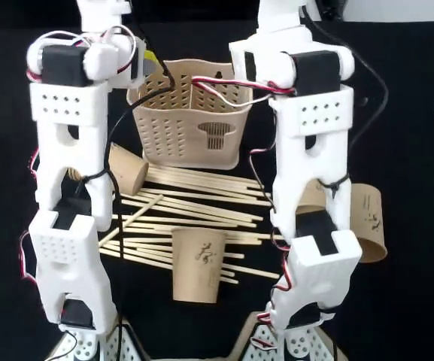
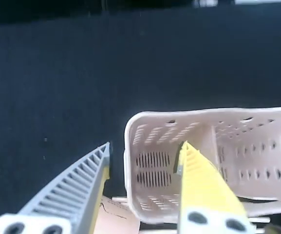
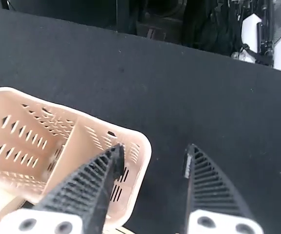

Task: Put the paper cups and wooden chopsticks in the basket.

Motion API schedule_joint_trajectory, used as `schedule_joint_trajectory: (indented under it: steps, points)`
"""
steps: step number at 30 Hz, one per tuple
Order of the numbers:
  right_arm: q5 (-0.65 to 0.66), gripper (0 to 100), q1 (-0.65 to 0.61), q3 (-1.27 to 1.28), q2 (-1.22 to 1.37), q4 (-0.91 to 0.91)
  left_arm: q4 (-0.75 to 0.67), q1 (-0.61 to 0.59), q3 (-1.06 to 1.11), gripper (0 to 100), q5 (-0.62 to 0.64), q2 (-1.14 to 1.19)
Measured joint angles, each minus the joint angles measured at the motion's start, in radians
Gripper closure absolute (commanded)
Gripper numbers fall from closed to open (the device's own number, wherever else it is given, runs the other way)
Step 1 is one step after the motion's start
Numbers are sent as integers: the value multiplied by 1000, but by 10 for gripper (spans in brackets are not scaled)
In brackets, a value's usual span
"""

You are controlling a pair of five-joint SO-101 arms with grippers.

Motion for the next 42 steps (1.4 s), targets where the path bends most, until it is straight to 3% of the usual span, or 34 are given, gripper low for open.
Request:
schedule_joint_trajectory:
  steps: [5, 11, 18, 22, 26, 30, 34, 38, 42]
  points:
    - [40, 792, 0, -120, -78, 83, 20, -48, -138, 769, 0, -11]
    - [48, 793, 0, -133, -138, 87, 20, -120, -52, 769, 0, -166]
    - [48, 790, 0, 81, -371, 87, 20, -213, 411, 769, -18, -551]
    - [98, 790, 9, 361, -620, 87, 9, -227, 769, 767, -86, -810]
    - [181, 790, 107, 732, -850, 87, -109, -233, 1189, 766, -118, -1034]
    - [373, 790, 285, 1162, -1007, 23, -341, -230, 1659, 765, -127, -1163]
    - [654, 790, 431, 1547, -1195, -84, -525, -230, 2018, 765, -127, -1215]
    - [918, 790, 542, 1821, -1467, -140, -598, -230, 2167, 767, -95, -1231]
    - [1097, 790, 664, 2068, -1758, -213, -608, -218, 2191, 767, -68, -1234]
